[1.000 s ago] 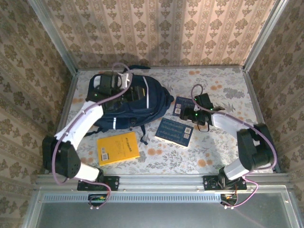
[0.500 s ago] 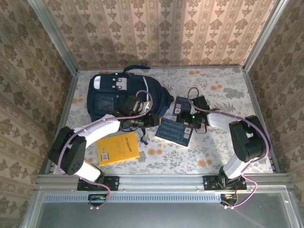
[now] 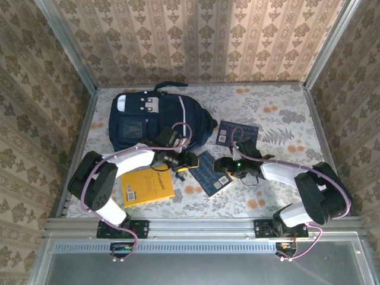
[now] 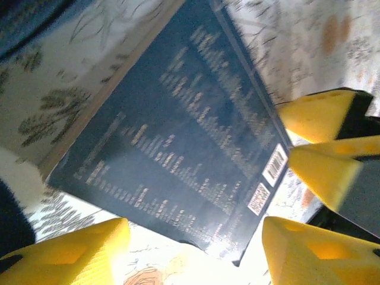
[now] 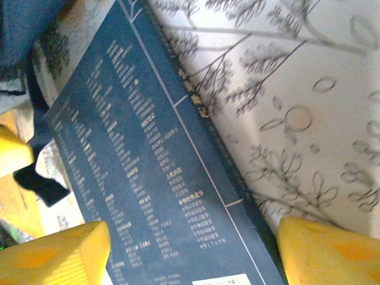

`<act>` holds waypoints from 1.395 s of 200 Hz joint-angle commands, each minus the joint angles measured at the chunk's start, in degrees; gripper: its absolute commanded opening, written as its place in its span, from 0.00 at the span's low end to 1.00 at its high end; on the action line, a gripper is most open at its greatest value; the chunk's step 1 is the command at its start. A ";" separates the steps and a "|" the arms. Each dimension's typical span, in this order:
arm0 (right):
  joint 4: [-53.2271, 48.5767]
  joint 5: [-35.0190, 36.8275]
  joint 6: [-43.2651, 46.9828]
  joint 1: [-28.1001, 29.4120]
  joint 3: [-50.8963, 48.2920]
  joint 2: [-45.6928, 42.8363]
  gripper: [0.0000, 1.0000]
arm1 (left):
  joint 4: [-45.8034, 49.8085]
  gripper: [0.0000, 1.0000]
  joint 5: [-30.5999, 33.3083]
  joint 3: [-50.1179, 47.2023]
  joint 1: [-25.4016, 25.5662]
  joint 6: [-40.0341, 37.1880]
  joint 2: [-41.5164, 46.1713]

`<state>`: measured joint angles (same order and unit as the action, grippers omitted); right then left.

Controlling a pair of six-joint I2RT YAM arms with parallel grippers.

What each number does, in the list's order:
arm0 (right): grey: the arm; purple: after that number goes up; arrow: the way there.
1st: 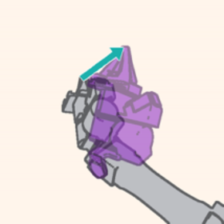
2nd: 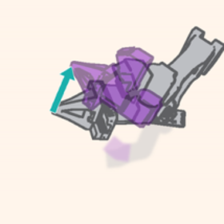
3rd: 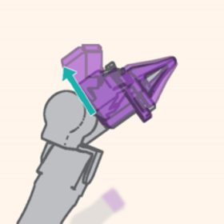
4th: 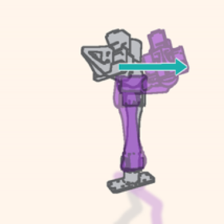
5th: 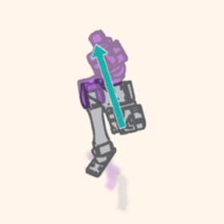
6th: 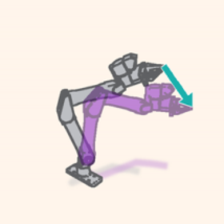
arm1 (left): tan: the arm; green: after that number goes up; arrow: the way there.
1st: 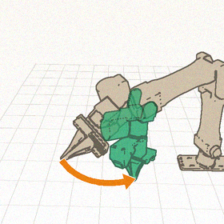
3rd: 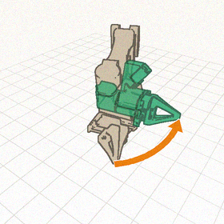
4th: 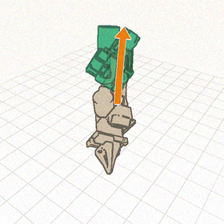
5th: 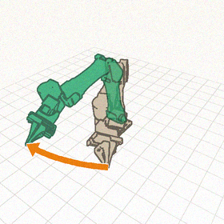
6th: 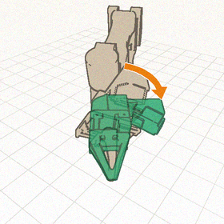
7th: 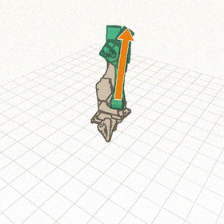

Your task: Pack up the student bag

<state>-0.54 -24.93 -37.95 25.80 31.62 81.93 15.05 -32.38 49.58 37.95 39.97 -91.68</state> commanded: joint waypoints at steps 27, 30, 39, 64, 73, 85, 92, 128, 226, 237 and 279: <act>-4.64 -5.13 -1.04 1.18 -2.33 -1.87 0.77 | 6.73 0.63 2.32 -0.54 0.37 -1.03 0.35; -4.63 -5.26 -0.92 1.18 -2.04 -1.77 0.77 | 6.82 0.63 2.41 -0.67 0.37 -0.99 0.40; -4.25 -5.74 -0.82 1.28 -1.59 -1.01 0.77 | 6.66 0.63 2.46 -1.03 0.37 -0.66 0.29; -2.20 -8.36 -1.03 2.46 -0.11 2.06 0.77 | 3.77 0.63 0.79 -2.56 0.56 1.17 -1.72; -2.38 -8.67 -0.66 3.12 0.79 3.12 0.77 | 3.59 0.63 0.52 -2.20 0.71 1.10 -2.54; -2.37 -8.59 -0.16 3.95 1.48 4.06 0.77 | 3.52 0.64 0.62 -1.57 0.79 0.69 -3.30; -2.51 -8.48 0.11 4.16 1.88 4.64 0.77 | 3.48 0.64 0.73 -1.26 0.81 0.48 -3.71; 0.47 -12.97 -0.95 4.34 2.81 6.35 0.77 | 1.54 0.63 -0.40 0.19 1.02 0.70 -6.11; 14.63 -18.98 -10.67 4.36 1.43 12.19 0.76 | -0.94 0.61 -4.01 2.28 2.66 -0.17 -8.47; 13.43 -17.04 -10.47 4.39 1.47 12.31 0.76 | -1.24 0.60 -4.01 2.19 2.68 -0.06 -8.35; -2.84 -7.36 -1.86 6.15 5.49 10.17 0.76 | -1.42 0.60 -5.21 2.16 2.60 -0.50 -8.32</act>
<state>4.47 -36.77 -45.25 28.53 35.31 89.84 20.25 -32.60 51.03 38.35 40.53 -97.56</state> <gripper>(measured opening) 0.757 0.599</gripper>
